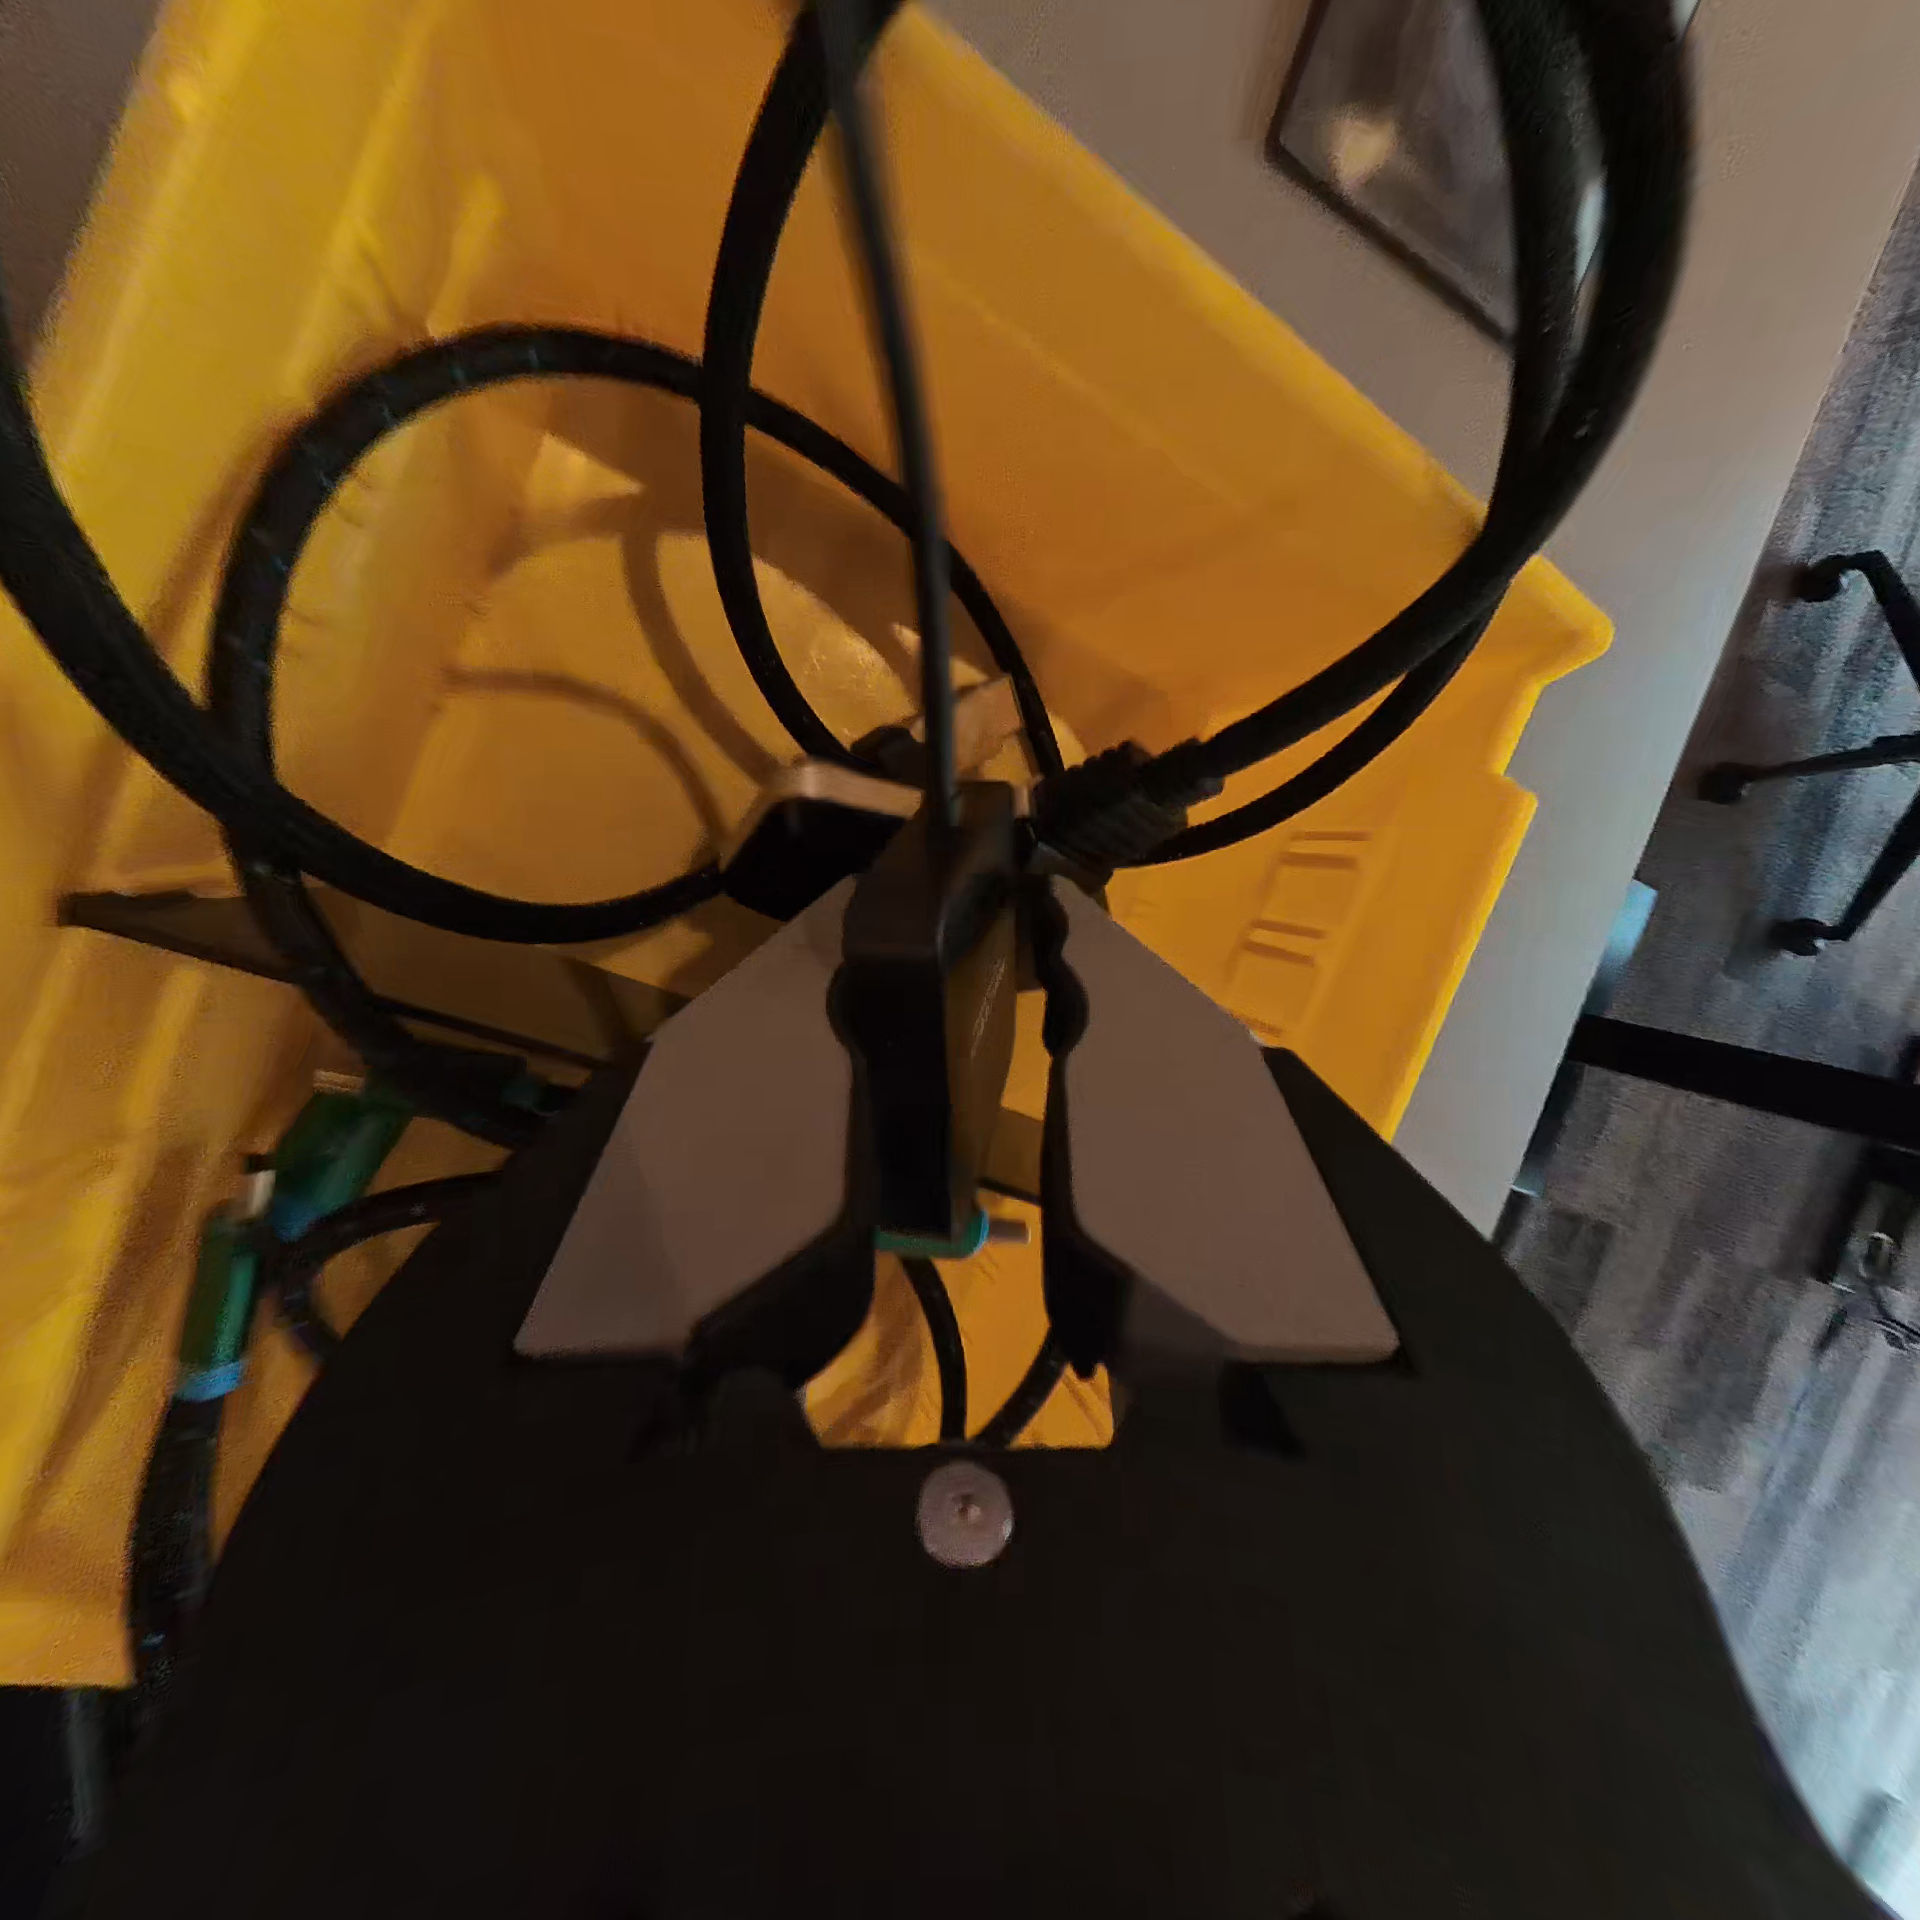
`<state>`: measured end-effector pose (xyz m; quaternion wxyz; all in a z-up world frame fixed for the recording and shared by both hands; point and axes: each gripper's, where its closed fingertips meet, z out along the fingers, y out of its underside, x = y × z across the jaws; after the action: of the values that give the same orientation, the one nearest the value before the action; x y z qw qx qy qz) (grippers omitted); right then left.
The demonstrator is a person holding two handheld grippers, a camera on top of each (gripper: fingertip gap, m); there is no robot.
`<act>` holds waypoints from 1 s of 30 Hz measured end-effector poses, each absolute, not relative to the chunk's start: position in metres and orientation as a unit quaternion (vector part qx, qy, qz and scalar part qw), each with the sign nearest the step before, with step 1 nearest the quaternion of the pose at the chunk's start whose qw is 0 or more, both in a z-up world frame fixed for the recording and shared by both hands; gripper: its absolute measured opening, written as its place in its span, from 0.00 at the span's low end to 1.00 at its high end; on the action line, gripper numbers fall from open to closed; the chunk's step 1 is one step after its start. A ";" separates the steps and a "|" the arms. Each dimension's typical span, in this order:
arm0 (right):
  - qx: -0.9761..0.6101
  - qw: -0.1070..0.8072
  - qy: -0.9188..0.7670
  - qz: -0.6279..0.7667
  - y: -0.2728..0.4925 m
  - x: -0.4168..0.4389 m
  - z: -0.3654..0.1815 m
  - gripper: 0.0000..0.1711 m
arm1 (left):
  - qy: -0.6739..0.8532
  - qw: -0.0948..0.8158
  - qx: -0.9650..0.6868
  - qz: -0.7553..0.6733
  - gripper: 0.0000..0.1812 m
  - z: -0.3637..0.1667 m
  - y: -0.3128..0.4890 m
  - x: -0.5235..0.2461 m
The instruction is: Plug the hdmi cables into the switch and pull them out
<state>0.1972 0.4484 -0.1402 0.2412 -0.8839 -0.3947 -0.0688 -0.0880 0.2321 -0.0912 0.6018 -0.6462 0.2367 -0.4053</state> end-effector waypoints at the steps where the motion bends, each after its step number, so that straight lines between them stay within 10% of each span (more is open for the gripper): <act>1: -0.885 0.249 -0.389 -0.053 0.449 0.193 -0.134 0.22 | 0.240 0.603 -0.649 -0.399 0.00 -0.092 0.233 -0.087; 14: -0.779 0.442 -0.391 0.213 0.366 0.139 -0.002 0.42 | 0.284 0.604 -0.687 -0.288 0.26 -0.109 0.217 -0.072; 30: -0.731 0.518 -0.374 0.238 0.255 0.158 -0.060 0.63 | 0.094 0.582 -0.805 0.069 0.37 -0.054 0.058 -0.282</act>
<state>0.1582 0.2547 -0.0602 0.5184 -0.7314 -0.3737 0.2380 -0.2821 0.0582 -0.0540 0.5818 -0.8050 0.0941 0.0688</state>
